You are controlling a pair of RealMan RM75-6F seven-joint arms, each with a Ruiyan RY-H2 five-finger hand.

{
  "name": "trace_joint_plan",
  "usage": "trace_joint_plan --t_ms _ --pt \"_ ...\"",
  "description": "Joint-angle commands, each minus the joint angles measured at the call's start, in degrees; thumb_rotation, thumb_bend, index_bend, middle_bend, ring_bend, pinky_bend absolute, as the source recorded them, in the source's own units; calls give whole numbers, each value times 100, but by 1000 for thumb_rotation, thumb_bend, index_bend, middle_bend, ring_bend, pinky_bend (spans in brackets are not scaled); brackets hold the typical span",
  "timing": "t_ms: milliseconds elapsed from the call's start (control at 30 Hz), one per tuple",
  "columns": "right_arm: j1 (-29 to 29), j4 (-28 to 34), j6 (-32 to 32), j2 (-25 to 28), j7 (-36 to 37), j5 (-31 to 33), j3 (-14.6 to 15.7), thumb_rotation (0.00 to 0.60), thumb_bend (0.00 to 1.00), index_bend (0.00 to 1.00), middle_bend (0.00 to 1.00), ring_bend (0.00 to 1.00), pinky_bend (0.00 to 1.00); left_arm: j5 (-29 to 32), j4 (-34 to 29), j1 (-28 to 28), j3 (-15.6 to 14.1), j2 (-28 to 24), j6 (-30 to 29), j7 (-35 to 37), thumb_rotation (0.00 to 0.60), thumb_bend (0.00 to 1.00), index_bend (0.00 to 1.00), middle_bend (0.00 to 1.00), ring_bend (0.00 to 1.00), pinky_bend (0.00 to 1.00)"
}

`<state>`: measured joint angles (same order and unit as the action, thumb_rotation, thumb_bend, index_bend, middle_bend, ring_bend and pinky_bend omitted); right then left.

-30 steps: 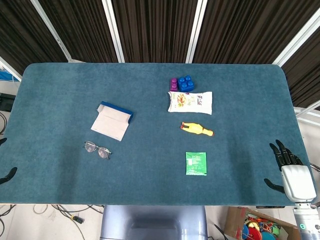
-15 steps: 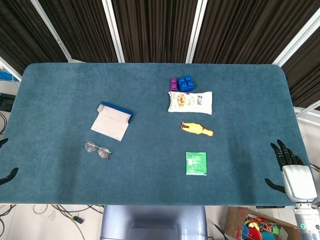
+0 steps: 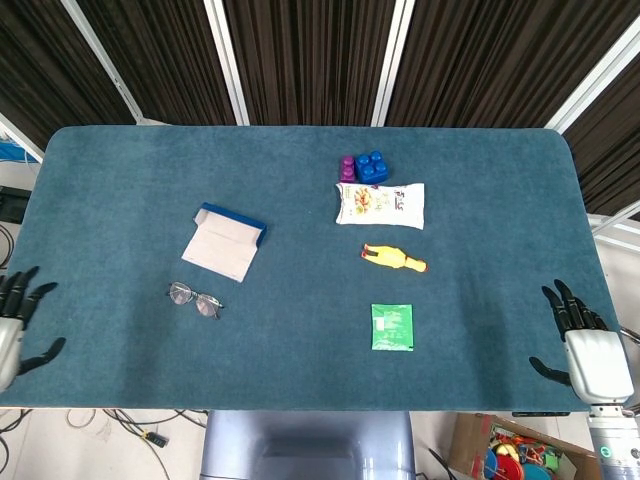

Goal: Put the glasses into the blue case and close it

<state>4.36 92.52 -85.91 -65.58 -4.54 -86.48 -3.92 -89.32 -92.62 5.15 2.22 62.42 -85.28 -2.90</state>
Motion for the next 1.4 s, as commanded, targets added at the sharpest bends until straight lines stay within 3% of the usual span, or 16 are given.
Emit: trace_joint_plan --t_ms 33,167,333,467,667,933,1400 --pt "-11 19 17 4 55 59 -14 600 124 52 0 163 290 -253 19 394 -100 44 548 -16 600 195 190 55 0 0" --pt "-9 26 25 9 51 58 -11 600 124 52 0 163 291 -391 -42 953 27 23 1201 -138 600 198 197 58 0 0" --pt "-17 34 22 -1 19 78 -13 600 124 53 0 163 291 -127 -19 1633 239 56 2203 -183 600 209 211 60 0 0" --pt "-25 50 34 -2 -5 110 -12 600 124 53 0 163 291 211 332 2158 436 298 2947 -331 600 219 240 62 0 0" --pt "-32 68 47 -5 -20 166 -27 600 124 53 0 163 291 564 804 2591 515 569 3605 -371 600 228 267 62 0 0" --pt "-52 97 41 0 -34 208 -33 600 124 53 0 163 291 657 1201 2912 438 819 4047 -40 600 303 312 65 0 0" --pt "-48 145 81 29 13 285 -68 600 124 53 0 163 290 614 1840 3143 198 1421 4160 70 600 306 410 87 0 0"
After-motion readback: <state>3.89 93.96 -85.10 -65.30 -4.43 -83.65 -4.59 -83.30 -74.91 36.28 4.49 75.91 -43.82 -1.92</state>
